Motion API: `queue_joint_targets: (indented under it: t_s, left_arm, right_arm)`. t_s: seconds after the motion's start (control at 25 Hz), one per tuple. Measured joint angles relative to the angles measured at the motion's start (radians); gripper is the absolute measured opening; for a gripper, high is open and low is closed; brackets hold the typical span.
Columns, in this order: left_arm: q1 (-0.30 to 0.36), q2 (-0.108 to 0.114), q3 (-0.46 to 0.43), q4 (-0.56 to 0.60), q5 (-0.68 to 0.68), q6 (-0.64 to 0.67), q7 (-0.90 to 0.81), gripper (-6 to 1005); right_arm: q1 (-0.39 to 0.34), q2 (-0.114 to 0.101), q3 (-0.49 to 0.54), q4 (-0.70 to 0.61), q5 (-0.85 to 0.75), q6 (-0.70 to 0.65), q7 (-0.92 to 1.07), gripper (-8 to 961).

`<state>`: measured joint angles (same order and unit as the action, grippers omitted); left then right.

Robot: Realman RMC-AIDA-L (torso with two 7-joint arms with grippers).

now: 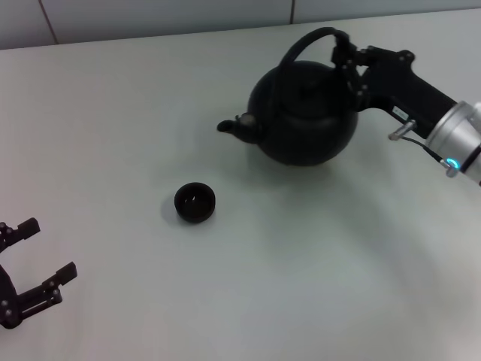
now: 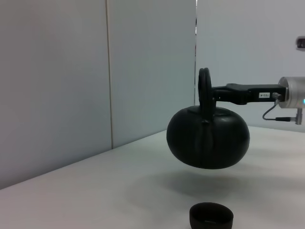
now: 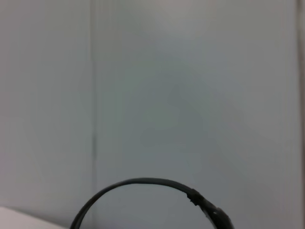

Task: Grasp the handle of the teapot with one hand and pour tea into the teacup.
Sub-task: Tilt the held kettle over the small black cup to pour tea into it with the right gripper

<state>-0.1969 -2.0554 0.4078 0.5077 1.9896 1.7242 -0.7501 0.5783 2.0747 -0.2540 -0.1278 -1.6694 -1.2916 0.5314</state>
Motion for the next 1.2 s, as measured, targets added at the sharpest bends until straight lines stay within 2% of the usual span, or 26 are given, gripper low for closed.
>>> queue_joint_targets:
  t_s: [0.08, 0.12, 0.2, 0.24, 0.32, 0.76, 1.2]
  left_arm:
    - [0.000, 0.000, -0.001, 0.000, 0.000, 0.000, 0.000, 860]
    - [0.000, 0.000, -0.001, 0.000, 0.000, 0.000, 0.000, 860]
    - [-0.002, -0.001, -0.002, 0.000, 0.000, 0.000, 0.001, 860]
    - [-0.004, -0.001, -0.002, 0.000, 0.000, 0.000, 0.001, 860]
    - [-0.004, -0.001, -0.002, 0.000, 0.000, 0.001, 0.001, 860]
    - [0.000, -0.002, -0.001, 0.000, -0.012, 0.003, 0.001, 860]
    - [-0.001, -0.001, -0.001, 0.000, -0.013, 0.005, 0.002, 860]
  right_arm:
    - [0.018, -0.002, -0.053, -0.021, -0.001, 0.007, 0.037, 77]
    - [0.038, -0.003, -0.112, -0.059, -0.001, 0.019, 0.085, 77]
    - [0.047, -0.002, -0.133, -0.070, -0.001, 0.024, 0.102, 77]
    - [0.071, -0.003, -0.189, -0.092, -0.001, 0.043, 0.144, 77]
    - [0.093, -0.003, -0.227, -0.102, -0.001, 0.065, 0.173, 77]
    - [0.110, 0.001, -0.284, -0.135, -0.001, 0.082, 0.159, 77]
    - [0.105, 0.001, -0.338, -0.181, -0.001, 0.056, -0.050, 77]
